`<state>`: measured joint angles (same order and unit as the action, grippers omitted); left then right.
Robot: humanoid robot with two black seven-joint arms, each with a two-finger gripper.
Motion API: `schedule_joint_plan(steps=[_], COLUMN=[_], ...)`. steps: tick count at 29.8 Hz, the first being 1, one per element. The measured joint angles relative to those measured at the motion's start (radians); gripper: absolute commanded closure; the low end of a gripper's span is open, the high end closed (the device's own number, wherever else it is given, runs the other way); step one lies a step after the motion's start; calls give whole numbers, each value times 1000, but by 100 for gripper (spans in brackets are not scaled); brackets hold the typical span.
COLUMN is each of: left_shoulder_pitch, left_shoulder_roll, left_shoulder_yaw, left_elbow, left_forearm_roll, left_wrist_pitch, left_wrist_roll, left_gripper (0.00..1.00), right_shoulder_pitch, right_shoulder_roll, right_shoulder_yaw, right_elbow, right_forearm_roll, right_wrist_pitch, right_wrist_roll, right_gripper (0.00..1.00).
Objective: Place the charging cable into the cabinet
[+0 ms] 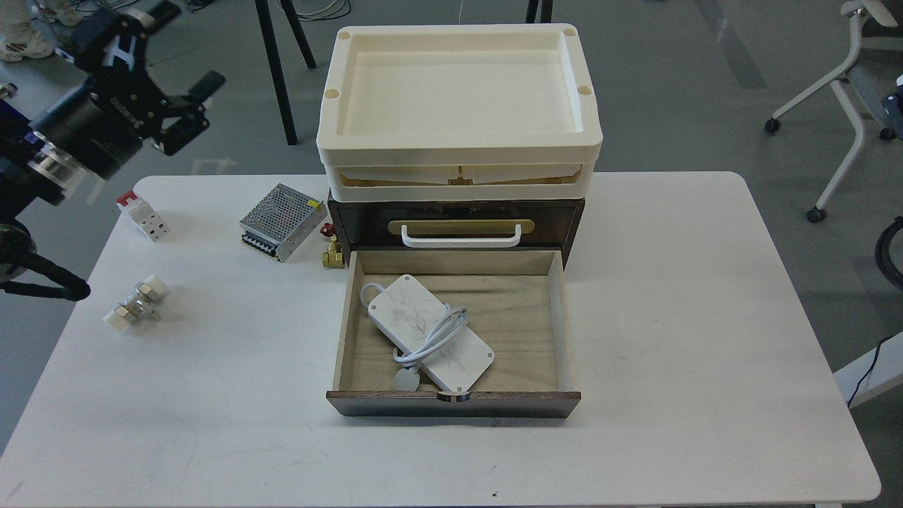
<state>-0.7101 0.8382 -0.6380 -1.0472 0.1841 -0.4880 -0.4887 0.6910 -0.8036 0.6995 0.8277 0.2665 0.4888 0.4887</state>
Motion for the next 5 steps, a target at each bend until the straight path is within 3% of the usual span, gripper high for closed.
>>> schedule_joint_plan(steps=[5], left_shoulder_pitch=[-8], left_shoulder_roll=[-85], left_shoulder_yaw=[-31], left_elbow=[78], left_forearm_roll=[-209], left_wrist_pitch=[-1], left_wrist_roll=[0], left_gripper=[1], right_shoulder_pitch=[37], right_shoulder_roll=[84], right_shoulder_yaw=[2], right_elbow=[18], right_forearm_roll=[-43], right_wrist_pitch=[0], right_wrist_roll=[0], right_gripper=[0])
